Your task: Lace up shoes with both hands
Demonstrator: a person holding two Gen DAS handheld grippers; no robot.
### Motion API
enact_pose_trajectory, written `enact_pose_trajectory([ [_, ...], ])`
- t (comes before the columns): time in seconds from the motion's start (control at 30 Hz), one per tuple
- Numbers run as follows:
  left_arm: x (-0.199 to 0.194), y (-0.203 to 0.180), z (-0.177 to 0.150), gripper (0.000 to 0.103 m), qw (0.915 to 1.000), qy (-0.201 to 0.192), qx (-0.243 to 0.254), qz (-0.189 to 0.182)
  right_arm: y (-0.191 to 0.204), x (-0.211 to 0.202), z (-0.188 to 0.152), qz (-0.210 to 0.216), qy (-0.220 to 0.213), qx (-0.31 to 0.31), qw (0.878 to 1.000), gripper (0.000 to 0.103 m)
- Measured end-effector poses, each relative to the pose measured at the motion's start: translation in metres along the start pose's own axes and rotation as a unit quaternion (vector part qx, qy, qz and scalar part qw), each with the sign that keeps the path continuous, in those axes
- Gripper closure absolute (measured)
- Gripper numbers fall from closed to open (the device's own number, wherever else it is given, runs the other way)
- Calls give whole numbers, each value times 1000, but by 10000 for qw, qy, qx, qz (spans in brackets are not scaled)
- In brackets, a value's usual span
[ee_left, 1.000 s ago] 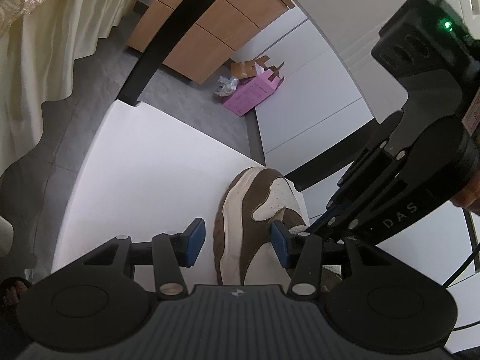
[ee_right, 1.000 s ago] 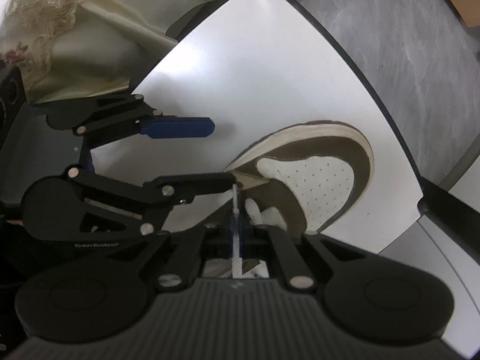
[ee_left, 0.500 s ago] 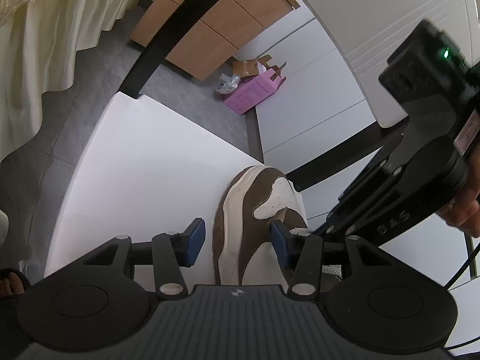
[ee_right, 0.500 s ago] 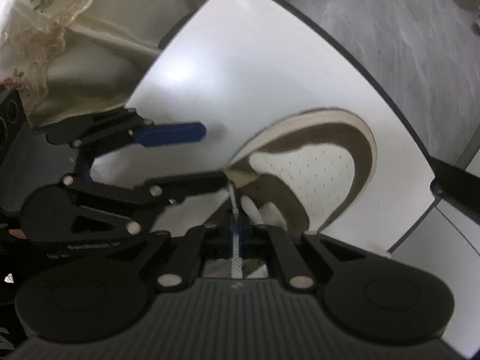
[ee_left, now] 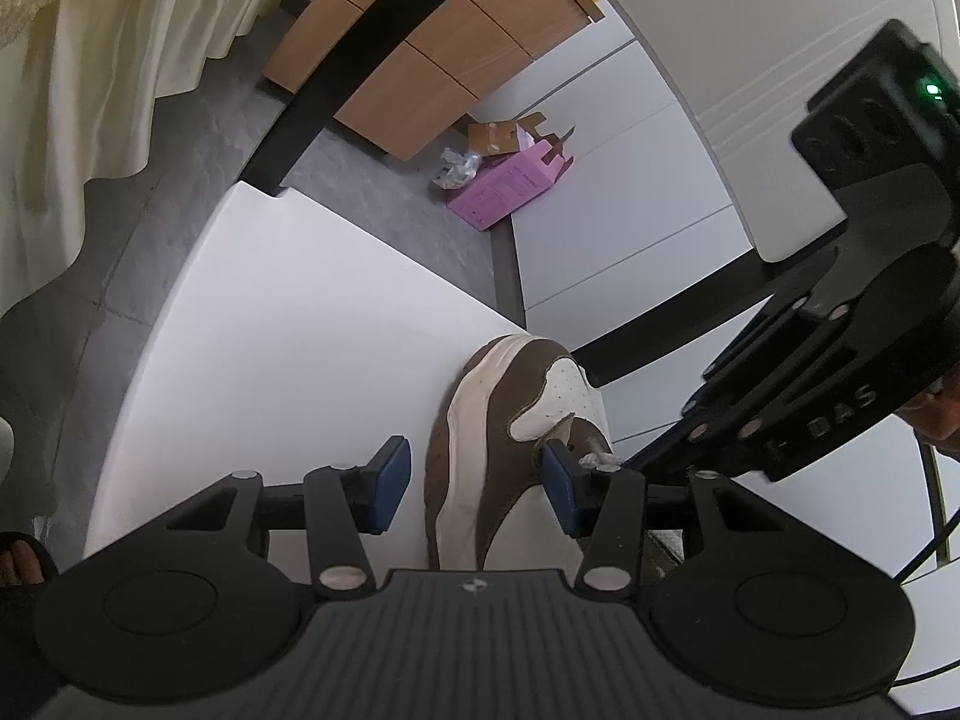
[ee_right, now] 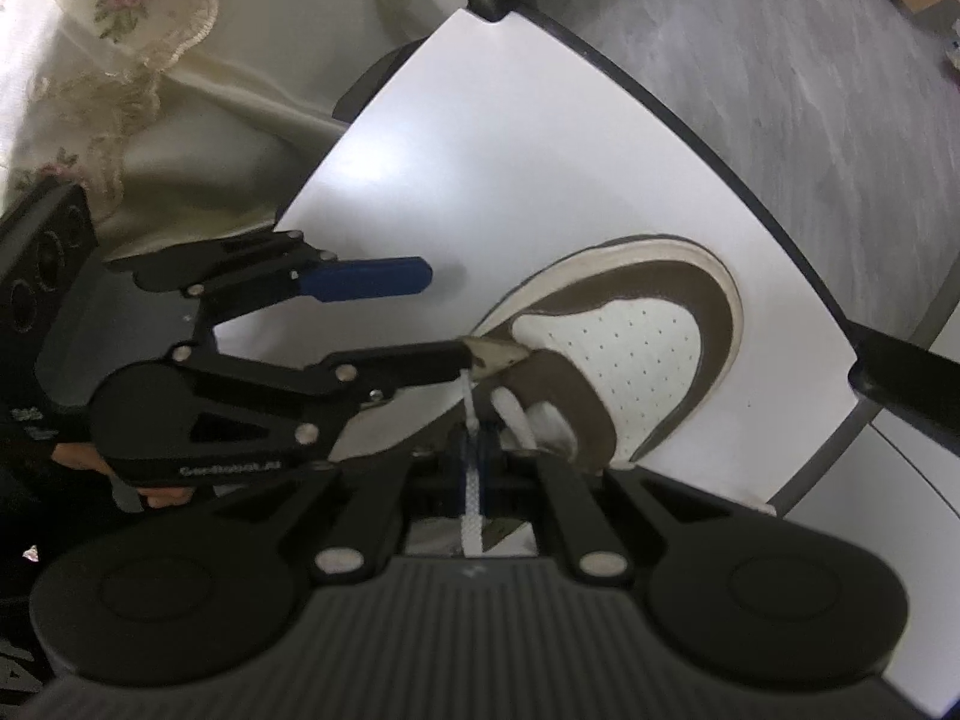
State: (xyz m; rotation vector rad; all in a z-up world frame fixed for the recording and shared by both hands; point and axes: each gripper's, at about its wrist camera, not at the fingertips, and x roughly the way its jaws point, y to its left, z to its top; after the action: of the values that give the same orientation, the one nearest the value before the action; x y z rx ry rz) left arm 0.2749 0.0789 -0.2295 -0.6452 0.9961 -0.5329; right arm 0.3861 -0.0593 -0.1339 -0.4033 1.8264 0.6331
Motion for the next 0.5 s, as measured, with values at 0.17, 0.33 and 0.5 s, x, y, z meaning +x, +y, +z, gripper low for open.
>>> enact_pose_trajectory([
  [0.17,0,-1,0,50,10000,8,24,8,-4,11,3,15,80,65,9999,99],
  [0.33,0,-2,0,50,10000,3,23,12,-4,12,4,15,127,55,9999,99],
  [0.5,-2,-3,-1,50,10000,-29,58,-26,-5,16,8,34,191,108,9998,99],
])
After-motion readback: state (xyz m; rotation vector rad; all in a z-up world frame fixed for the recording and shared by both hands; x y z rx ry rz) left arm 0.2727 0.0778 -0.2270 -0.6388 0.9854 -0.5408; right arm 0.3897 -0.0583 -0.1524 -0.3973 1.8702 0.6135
